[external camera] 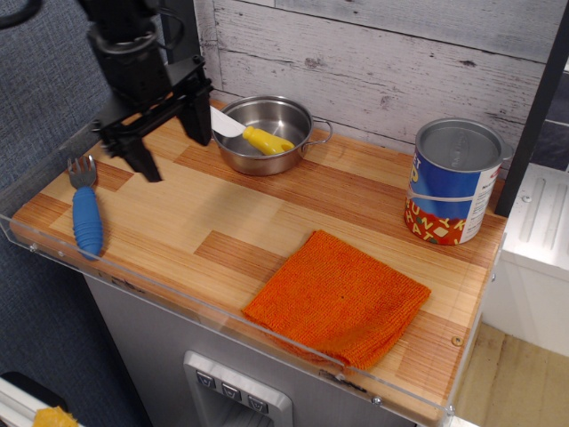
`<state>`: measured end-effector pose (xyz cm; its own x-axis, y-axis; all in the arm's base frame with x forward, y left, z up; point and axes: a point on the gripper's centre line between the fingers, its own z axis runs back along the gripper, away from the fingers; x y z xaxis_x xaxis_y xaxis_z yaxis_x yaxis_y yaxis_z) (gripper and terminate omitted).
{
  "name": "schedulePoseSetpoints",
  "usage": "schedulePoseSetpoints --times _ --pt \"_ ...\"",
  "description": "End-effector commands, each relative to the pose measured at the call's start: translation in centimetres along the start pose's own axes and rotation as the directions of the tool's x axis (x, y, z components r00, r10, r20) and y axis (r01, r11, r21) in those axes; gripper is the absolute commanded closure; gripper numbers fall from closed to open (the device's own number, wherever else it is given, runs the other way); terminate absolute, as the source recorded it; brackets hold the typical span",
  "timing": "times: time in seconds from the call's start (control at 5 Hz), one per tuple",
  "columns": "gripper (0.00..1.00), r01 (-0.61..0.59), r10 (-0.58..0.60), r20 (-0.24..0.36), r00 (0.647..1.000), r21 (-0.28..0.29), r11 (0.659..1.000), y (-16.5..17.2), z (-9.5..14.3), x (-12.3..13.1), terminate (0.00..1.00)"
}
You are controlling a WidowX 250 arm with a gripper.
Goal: Move the pot with the knife to the close edge of the table.
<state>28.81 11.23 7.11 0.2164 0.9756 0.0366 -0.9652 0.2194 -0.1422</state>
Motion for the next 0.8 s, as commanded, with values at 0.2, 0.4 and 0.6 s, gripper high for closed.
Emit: schedulePoseSetpoints --times 0.2,0.4,0.6 --pt "0.00 -0.047 0.045 0.055 0.997 0.022 0.999 -3.4 -1.5 0.7 0.00" --pt "0.00 -0.062 0.060 0.049 0.997 0.028 0.998 -4.0 -2.1 0.5 0.00" --pt "0.00 -0.102 0.101 0.046 0.994 0.026 0.994 -4.2 -2.8 0.9 0.00"
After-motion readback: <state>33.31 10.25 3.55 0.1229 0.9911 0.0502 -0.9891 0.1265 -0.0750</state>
